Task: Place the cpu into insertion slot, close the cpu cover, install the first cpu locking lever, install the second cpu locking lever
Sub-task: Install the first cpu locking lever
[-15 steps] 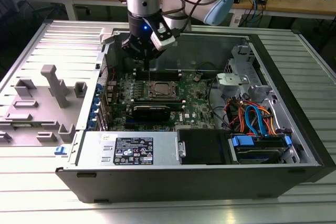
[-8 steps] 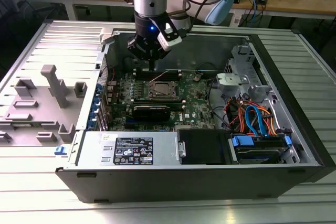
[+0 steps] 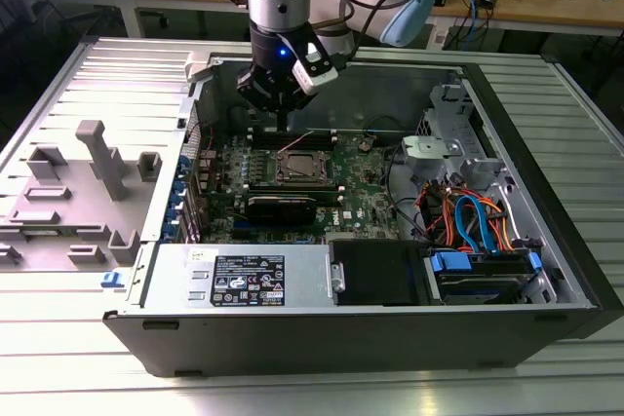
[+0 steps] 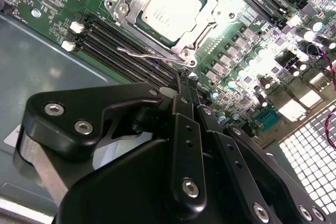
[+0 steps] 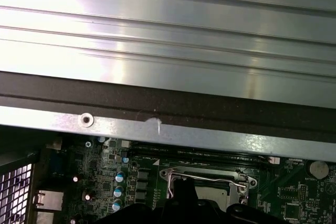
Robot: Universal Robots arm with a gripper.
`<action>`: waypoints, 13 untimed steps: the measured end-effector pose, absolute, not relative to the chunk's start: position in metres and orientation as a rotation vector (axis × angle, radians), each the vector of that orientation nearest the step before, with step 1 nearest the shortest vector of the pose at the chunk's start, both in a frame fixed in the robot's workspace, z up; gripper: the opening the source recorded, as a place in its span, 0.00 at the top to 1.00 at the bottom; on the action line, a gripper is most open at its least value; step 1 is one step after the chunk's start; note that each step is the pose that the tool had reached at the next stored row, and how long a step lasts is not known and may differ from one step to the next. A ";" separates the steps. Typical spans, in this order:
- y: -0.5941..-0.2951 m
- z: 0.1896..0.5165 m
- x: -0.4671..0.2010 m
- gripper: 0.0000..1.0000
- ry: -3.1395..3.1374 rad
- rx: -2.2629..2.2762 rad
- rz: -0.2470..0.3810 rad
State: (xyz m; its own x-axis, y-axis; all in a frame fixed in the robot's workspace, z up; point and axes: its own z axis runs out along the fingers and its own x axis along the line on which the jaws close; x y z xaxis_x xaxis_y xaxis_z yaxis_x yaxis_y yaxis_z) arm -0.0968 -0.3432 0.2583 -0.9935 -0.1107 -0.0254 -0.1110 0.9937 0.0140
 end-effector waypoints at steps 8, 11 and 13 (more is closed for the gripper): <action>-0.342 0.255 -0.087 0.89 3.113 -0.164 0.023; -0.342 0.252 -0.083 0.89 3.113 -0.164 0.023; -0.342 0.249 -0.081 0.89 3.113 -0.163 0.023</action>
State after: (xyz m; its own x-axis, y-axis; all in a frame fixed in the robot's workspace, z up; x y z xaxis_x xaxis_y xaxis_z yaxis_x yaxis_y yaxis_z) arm -0.0813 -0.3417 0.2490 -0.9942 -0.1043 -0.0253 -0.1047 0.9944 0.0136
